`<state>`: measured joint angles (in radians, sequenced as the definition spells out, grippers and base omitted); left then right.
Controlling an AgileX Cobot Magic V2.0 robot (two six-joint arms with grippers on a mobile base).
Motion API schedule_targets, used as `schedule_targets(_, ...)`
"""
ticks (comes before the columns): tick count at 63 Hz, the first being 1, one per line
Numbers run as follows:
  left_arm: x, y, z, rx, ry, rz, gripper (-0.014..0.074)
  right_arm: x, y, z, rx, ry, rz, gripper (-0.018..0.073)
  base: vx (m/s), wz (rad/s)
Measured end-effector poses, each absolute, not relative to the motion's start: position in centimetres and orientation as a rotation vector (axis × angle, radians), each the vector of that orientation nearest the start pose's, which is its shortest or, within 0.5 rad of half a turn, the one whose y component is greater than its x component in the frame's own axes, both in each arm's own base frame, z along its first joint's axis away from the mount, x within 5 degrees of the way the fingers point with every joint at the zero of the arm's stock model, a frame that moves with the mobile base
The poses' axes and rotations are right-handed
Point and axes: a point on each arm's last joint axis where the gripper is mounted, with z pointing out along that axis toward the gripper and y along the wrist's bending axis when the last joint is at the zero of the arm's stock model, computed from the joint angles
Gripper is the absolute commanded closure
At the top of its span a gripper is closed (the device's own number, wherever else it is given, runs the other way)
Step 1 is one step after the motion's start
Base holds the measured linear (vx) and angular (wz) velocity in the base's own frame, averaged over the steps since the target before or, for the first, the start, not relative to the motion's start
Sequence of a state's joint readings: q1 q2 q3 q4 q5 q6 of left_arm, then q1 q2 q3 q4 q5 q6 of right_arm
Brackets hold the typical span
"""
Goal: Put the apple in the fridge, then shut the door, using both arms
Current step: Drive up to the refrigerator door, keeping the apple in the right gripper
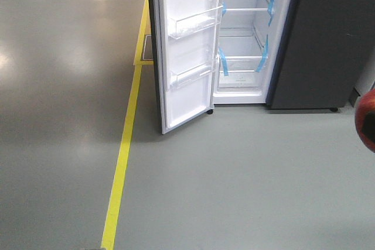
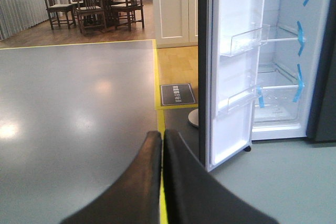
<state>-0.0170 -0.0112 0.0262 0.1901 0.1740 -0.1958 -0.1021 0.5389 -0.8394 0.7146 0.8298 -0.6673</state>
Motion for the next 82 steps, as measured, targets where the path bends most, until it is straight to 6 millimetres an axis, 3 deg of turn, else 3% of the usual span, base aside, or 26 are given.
schedule_targets(82,5.62,0.20,18.94,-0.018,1.669,0.008,0.0603,8.14,3.59,39.24,-0.376,1.807,0.305,0.0566,0.26,0.01)
